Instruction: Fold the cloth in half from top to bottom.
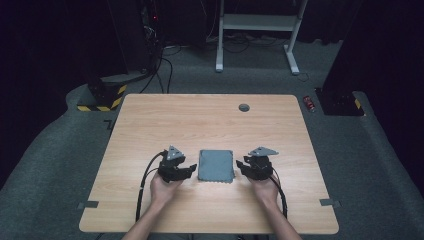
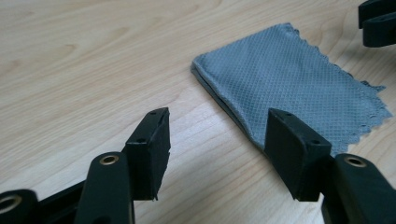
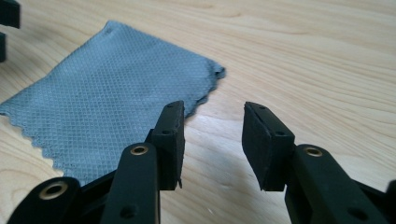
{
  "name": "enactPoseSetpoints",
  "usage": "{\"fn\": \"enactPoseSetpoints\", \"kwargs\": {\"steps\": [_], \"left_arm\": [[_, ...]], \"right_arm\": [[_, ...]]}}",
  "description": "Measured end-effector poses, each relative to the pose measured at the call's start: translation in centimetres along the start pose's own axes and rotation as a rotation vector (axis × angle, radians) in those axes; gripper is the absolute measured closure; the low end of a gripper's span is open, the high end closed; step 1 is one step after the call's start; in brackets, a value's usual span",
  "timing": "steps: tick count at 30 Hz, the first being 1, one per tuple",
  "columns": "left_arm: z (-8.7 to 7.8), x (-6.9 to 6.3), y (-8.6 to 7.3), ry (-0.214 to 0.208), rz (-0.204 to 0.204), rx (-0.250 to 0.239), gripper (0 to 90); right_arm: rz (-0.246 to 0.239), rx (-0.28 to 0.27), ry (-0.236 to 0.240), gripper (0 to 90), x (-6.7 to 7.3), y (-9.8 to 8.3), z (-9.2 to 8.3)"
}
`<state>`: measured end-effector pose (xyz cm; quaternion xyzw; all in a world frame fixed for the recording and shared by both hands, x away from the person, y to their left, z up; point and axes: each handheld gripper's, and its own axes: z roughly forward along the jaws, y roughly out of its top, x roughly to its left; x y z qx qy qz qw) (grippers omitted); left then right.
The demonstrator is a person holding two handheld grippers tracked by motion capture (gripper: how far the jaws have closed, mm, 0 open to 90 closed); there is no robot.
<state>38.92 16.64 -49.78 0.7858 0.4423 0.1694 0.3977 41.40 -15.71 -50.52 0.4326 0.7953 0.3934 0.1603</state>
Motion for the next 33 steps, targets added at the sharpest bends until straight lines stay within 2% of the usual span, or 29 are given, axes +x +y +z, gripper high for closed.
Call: {"fn": "enactPoseSetpoints", "kwargs": {"steps": [7,14,24,28,33], "left_arm": [[-2.2,1.7,-1.3,0.017,-0.036,-0.048,40.1],[-3.9,3.6,-2.5,0.052,-0.079,-0.063,38.9],[-4.4,5.2,-4.3,0.087,-0.119,-0.055,38.3],[-4.4,5.5,-4.7,0.110,-0.109,-0.042,38.2],[-4.4,5.8,-5.1,0.126,-0.122,-0.044,38.1]], "right_arm": [[0.028,-0.037,-0.047,55.3,-1.1,-0.8,-2.0],[0.038,-0.049,-0.075,53.1,-1.7,-1.6,-3.2],[0.051,-0.051,-0.092,53.1,-2.3,-2.7,-4.3],[0.060,-0.050,-0.108,53.3,-2.6,-3.2,-4.7],[0.065,-0.044,-0.123,53.4,-2.9,-3.8,-5.0]]}}
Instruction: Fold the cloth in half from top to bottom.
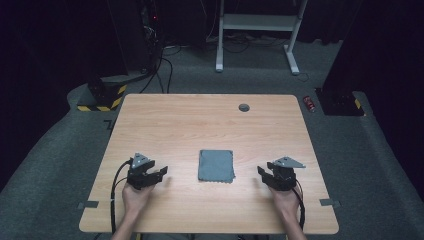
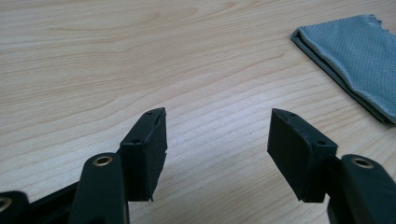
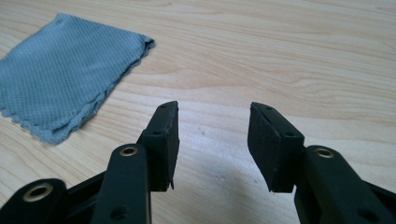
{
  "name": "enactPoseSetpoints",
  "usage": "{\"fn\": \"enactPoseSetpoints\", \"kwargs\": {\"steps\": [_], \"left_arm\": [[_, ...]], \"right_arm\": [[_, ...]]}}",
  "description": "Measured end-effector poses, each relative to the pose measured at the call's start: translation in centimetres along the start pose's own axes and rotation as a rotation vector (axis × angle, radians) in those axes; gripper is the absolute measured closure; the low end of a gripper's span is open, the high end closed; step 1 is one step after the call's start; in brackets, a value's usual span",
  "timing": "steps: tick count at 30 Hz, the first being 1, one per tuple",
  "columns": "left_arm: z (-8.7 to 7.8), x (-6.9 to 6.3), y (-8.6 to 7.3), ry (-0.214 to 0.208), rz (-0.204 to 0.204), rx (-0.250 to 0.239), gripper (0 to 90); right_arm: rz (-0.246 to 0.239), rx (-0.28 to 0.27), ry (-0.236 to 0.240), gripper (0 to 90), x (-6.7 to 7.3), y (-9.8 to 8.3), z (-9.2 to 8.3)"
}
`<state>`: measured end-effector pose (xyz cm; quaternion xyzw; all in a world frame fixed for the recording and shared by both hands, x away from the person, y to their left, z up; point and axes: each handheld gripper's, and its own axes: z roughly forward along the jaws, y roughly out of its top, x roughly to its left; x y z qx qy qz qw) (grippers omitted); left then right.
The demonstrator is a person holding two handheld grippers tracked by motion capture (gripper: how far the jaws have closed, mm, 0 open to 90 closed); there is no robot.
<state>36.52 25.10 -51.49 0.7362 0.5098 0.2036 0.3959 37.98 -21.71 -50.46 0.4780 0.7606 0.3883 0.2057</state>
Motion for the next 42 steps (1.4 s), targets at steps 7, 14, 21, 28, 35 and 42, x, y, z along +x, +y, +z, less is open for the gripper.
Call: {"fn": "enactPoseSetpoints", "kwargs": {"steps": [7,14,21,28,35,42], "left_arm": [[0.0,0.3,-0.4,0.032,0.011,0.003,38.0],[0.0,0.5,-1.0,0.055,0.006,0.005,38.0],[-0.1,0.6,-1.3,0.072,-0.001,0.007,37.9],[0.0,0.5,-1.4,0.097,0.005,0.010,37.7],[0.4,0.1,-1.3,0.129,0.021,0.055,35.2],[0.5,0.0,-1.3,0.130,0.025,0.059,32.9]], "right_arm": [[-0.005,0.014,-0.030,53.4,-0.5,-0.8,-0.2],[-0.008,0.032,-0.061,53.4,-1.1,-1.3,-0.3],[-0.004,0.050,-0.081,53.3,-1.6,-1.8,-0.2],[0.002,0.064,-0.089,52.8,-1.8,-2.2,-0.1],[-0.009,0.077,-0.103,50.6,-1.8,-2.2,-0.1],[0.010,0.082,-0.125,41.2,-1.9,-2.2,-0.1]]}}
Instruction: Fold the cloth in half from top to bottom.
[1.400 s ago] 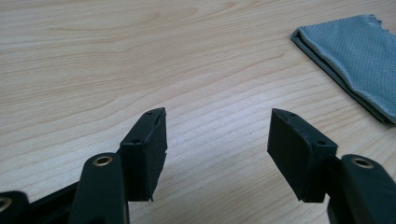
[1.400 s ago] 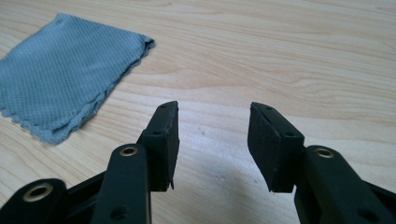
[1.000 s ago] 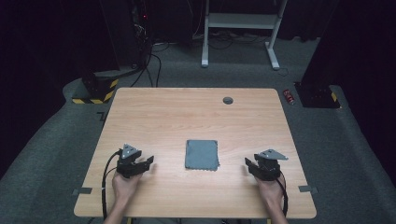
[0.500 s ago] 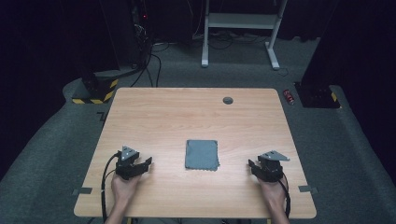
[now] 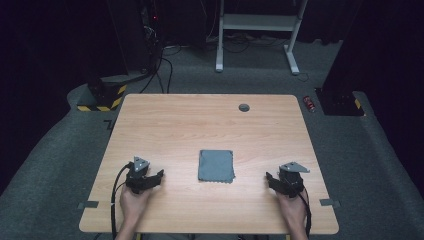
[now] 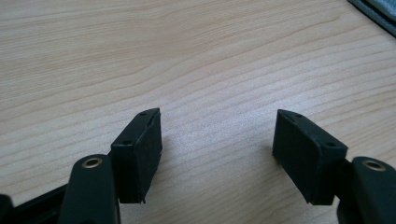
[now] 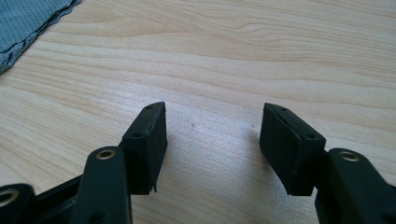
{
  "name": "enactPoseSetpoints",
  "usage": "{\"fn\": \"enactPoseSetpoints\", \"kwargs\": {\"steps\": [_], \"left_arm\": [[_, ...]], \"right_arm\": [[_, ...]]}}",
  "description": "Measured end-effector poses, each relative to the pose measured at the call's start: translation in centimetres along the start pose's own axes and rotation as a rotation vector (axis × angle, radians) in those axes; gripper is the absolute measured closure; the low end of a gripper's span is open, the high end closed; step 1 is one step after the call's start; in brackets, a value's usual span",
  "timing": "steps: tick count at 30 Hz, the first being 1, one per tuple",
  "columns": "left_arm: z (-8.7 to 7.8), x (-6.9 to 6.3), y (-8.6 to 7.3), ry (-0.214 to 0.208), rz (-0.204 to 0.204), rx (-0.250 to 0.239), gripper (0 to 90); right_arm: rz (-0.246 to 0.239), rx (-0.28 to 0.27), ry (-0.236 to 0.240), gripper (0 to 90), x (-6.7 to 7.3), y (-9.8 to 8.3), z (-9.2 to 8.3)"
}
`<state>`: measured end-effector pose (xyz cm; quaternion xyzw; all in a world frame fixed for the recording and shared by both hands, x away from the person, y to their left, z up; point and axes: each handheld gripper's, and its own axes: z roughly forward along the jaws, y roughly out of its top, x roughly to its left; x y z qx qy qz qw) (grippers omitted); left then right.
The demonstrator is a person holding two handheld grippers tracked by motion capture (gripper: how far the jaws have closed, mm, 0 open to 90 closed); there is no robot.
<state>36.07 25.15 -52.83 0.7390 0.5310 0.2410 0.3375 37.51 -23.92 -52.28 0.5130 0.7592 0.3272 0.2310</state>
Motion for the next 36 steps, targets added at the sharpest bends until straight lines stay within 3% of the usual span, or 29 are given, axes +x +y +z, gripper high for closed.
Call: {"fn": "enactPoseSetpoints", "kwargs": {"steps": [36], "left_arm": [[0.02,-0.01,0.00,-0.004,-0.001,0.002,30.5]], "right_arm": [[0.002,0.003,-0.002,36.2,-0.03,0.05,0.12]]}}
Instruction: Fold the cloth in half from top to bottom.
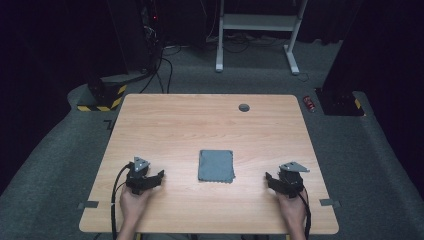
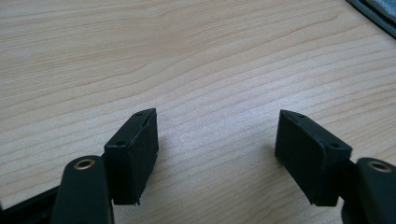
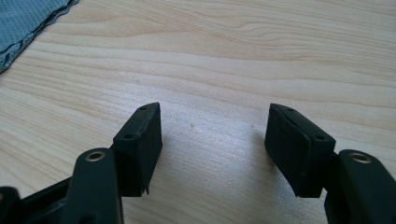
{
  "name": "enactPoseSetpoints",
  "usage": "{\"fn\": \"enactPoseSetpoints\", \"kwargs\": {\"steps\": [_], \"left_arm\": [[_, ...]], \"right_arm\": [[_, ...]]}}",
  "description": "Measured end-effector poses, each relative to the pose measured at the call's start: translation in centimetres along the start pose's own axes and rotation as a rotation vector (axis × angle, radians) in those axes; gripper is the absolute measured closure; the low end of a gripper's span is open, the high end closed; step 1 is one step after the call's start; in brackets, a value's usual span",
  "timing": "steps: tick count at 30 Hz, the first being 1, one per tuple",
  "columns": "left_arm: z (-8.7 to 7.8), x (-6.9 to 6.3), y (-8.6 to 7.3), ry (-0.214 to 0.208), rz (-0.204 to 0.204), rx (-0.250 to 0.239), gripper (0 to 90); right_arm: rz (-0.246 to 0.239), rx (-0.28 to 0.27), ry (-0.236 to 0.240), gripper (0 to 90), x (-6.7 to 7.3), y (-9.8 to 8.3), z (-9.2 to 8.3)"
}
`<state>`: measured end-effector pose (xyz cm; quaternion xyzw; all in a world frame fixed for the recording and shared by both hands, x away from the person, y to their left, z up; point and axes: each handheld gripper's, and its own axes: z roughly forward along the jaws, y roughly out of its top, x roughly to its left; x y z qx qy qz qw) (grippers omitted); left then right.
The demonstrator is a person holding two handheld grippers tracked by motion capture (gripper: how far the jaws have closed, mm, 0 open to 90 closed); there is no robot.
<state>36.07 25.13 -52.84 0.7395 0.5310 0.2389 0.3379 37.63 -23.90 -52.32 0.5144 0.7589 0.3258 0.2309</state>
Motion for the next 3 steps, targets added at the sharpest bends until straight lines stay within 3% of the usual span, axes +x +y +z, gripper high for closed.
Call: {"fn": "enactPoseSetpoints", "kwargs": {"steps": [3], "left_arm": [[0.03,-0.05,0.01,0.000,0.003,0.001,29.7]], "right_arm": [[-0.004,-0.001,0.002,36.1,-0.02,0.02,0.02]]}}
